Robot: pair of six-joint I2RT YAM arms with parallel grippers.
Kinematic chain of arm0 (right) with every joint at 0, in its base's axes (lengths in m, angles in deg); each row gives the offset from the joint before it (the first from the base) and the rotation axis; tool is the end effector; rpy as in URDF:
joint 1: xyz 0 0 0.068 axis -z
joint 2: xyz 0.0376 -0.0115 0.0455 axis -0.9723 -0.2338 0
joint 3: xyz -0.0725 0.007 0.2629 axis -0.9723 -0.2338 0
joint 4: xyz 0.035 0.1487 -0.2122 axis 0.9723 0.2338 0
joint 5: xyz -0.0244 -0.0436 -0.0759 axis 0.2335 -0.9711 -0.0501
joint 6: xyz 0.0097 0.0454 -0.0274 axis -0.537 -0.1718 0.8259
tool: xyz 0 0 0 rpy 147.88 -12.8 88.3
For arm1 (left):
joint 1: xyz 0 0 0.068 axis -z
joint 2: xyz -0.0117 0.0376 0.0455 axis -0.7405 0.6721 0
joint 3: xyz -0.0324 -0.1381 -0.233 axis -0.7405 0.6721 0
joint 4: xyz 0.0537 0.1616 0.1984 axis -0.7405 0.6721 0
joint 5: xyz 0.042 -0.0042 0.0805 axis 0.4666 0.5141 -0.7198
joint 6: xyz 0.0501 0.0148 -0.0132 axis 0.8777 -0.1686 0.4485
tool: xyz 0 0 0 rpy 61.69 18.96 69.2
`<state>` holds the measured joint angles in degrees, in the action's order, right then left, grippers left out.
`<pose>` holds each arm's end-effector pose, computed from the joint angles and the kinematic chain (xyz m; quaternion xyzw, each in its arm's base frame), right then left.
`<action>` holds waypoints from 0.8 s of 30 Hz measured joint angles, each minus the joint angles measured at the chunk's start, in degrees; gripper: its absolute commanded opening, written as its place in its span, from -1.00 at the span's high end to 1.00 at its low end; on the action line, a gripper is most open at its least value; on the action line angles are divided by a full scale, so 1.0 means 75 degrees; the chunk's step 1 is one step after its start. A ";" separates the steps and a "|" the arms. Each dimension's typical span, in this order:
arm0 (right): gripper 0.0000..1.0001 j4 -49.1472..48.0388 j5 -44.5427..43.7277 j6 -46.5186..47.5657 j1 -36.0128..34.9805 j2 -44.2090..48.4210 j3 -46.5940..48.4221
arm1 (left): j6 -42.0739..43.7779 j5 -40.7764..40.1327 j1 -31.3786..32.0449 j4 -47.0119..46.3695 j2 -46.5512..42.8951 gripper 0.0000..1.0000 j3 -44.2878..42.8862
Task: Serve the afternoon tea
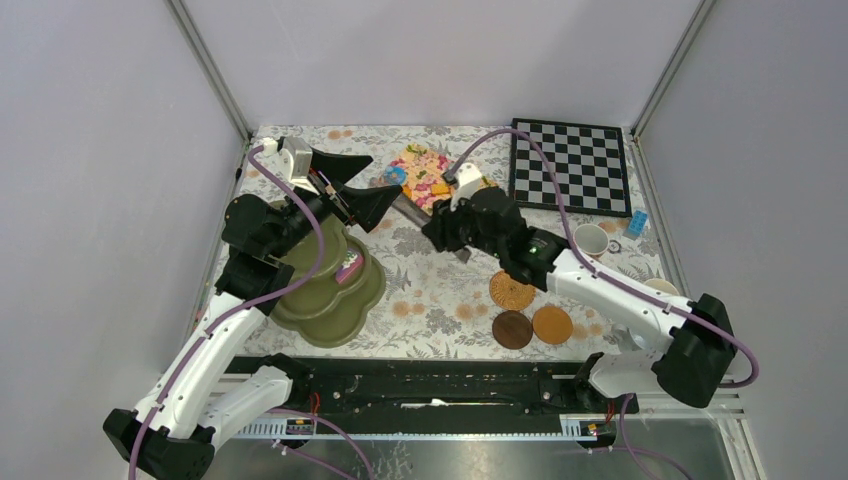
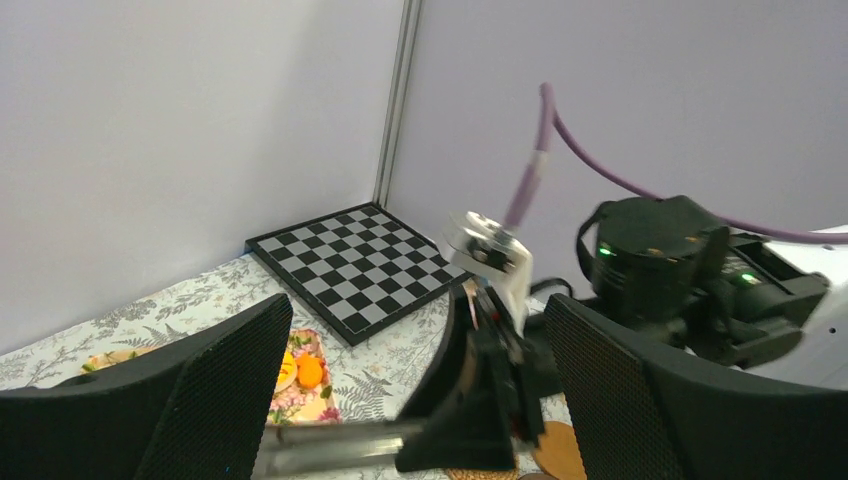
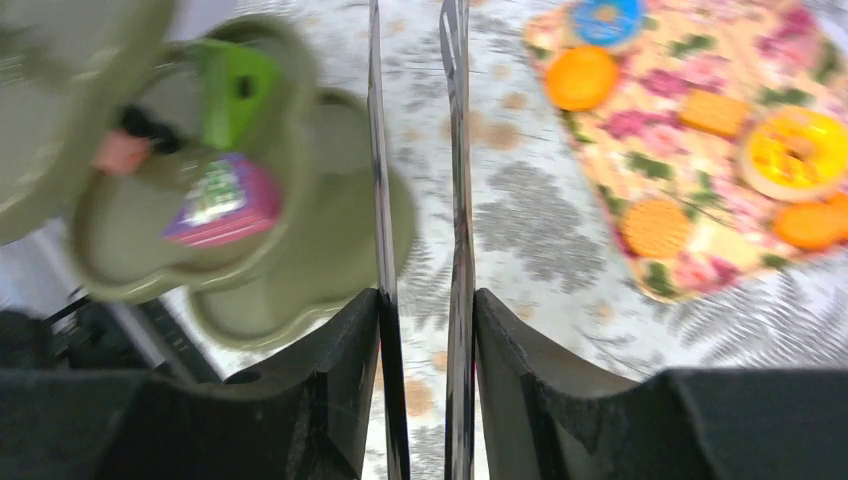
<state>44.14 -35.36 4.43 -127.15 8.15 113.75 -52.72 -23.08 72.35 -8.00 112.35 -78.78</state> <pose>0.2017 0.2449 0.3381 -0.2466 0.7547 0.3167 0.5190 0.1675 -0.0941 0.4294 0.2077 0.5620 -0.4265 0.6776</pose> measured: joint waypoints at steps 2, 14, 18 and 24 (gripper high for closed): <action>0.06 0.0003 -0.0125 -0.0055 0.0423 0.0015 -0.0152 | -0.0023 0.0020 0.0000 0.0000 0.0003 -0.98 0.0000; -0.01 0.0423 0.0443 -0.1029 0.1827 -0.2057 0.0274 | -0.0082 0.0058 0.0000 -0.0006 0.0108 -0.98 0.0000; -0.02 0.0475 0.0723 -0.1431 0.2107 -0.2844 0.0653 | -0.0082 0.0058 0.0000 -0.0006 0.0108 -0.98 0.0000; 0.00 0.0283 0.1061 -0.1988 0.2393 -0.3337 0.0854 | -0.0082 0.0058 0.0015 -0.0003 0.0108 -0.98 0.0000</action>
<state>46.26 -27.41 -10.47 -109.21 -16.88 120.16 -53.33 -22.64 72.46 -8.02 113.16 -78.78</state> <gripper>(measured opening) 0.513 0.990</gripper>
